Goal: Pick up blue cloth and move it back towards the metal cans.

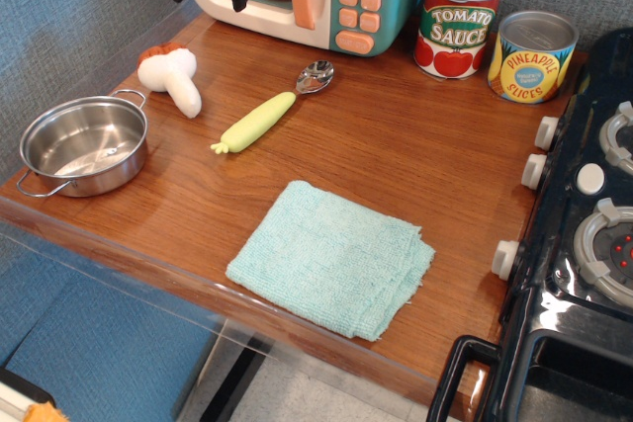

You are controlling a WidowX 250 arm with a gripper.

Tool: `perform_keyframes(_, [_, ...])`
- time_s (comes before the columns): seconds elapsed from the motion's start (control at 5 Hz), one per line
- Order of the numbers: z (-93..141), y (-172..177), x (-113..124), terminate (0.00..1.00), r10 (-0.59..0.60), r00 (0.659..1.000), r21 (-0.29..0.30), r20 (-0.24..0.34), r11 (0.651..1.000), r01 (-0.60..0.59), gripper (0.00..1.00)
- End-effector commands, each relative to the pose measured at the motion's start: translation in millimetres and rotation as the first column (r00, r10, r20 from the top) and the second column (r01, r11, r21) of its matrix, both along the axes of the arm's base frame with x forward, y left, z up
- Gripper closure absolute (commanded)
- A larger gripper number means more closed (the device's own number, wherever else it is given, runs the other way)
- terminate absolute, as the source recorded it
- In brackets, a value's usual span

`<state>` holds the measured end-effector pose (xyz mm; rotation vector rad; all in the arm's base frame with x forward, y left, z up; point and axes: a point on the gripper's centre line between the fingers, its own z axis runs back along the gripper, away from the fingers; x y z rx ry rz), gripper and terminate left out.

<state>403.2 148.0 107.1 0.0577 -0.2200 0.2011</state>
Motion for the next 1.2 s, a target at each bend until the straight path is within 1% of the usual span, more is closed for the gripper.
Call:
perform_keyframes(0.0, [0,0,0,0.00,0.000,1.000,0.000,0.000,1.000,0.000,0.00])
perform_keyframes(0.2, [3,-33,-15,0.00,-0.104,0.994,0.000,0.018,0.995,0.104,0.00])
perform_keyframes(0.4, [8,-70,-42,0.00,-0.239,0.970,0.001,0.034,0.971,0.239,0.00])
perform_keyframes(0.6, [2,-115,-76,0.00,-0.372,0.928,-0.025,0.023,0.928,0.372,0.00])
perform_keyframes(0.8, [-13,-146,-97,0.00,-0.436,0.900,-0.038,0.005,0.899,0.436,0.00])
perform_keyframes(1.0, [-29,-161,-112,0.00,-0.434,0.901,-0.036,-0.012,0.900,0.433,0.00])
